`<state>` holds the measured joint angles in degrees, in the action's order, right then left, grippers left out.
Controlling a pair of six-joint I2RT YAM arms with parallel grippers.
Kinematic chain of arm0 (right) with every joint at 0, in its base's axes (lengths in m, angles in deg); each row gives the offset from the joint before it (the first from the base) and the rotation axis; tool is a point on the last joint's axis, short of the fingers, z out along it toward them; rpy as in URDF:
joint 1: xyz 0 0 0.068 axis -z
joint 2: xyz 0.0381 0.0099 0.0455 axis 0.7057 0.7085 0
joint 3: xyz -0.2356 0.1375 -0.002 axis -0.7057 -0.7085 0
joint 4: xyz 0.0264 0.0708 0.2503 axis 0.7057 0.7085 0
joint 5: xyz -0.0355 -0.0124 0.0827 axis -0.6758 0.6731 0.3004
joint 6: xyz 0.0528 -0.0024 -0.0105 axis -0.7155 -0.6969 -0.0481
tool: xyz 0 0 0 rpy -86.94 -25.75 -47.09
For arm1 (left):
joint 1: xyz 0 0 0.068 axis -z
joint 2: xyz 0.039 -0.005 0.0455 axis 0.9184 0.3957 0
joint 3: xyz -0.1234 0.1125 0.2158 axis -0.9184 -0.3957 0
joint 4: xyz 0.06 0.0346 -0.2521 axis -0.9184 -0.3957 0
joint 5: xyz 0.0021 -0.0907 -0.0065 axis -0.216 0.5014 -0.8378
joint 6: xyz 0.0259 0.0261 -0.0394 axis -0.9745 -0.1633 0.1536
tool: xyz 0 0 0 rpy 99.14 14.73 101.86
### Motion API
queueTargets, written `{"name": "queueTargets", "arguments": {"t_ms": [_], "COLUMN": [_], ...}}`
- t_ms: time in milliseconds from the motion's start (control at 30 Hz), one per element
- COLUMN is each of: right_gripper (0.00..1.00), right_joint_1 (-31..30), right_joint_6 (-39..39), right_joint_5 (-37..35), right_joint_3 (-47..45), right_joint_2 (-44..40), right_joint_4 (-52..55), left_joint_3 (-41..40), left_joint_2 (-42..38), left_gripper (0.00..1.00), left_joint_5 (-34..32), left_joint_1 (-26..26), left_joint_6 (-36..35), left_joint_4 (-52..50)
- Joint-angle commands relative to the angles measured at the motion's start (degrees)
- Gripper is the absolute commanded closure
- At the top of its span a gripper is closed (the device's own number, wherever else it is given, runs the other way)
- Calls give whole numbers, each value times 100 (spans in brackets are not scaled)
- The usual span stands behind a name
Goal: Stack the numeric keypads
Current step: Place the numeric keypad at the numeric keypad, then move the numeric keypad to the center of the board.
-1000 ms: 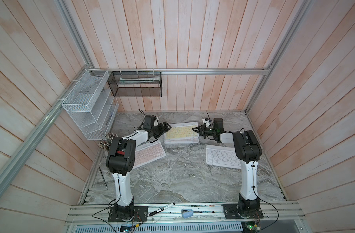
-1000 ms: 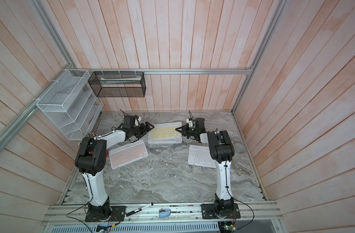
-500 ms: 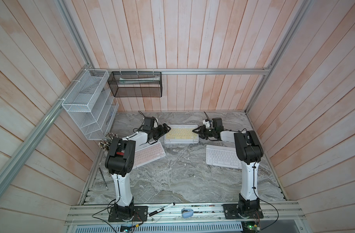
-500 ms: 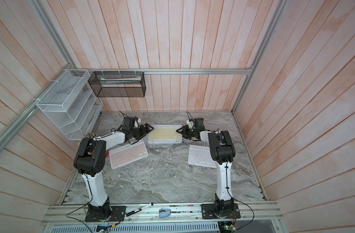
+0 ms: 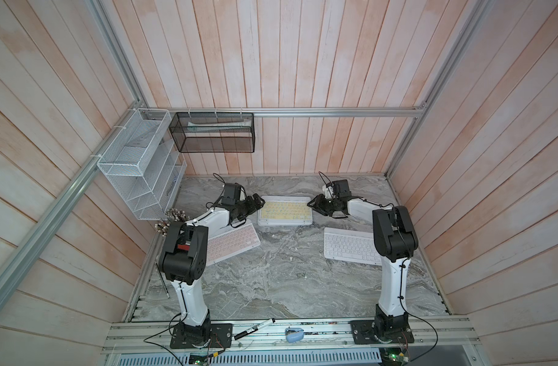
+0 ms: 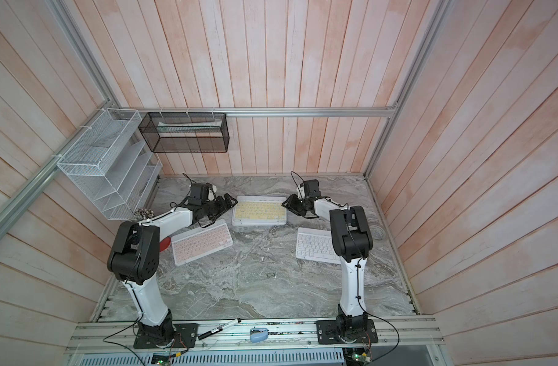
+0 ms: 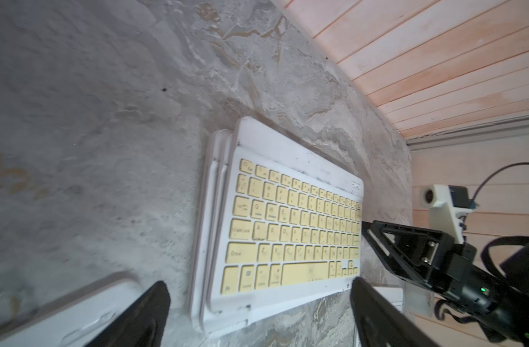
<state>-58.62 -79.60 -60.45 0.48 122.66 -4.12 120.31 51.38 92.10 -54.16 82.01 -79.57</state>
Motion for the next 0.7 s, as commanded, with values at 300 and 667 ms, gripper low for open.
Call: {"name": "queueTargets", "arguments": {"t_ms": [300, 667], "right_gripper": [54, 37], "right_joint_1": [-1303, -2740], "right_joint_6": [723, 1087], "right_joint_5": [-1979, -2288], "right_joint_3": [-152, 1340], "right_joint_2": [-1167, -530], "right_joint_4": [1047, 1808], "left_joint_3": [-1965, -2923], "left_joint_2": [-2216, -3029], "left_gripper": [4, 1], "left_joint_5": [-2293, -2309], "left_joint_1": [-49, -774], "left_joint_6": [335, 491], "left_joint_4": [-1863, -1963]}}
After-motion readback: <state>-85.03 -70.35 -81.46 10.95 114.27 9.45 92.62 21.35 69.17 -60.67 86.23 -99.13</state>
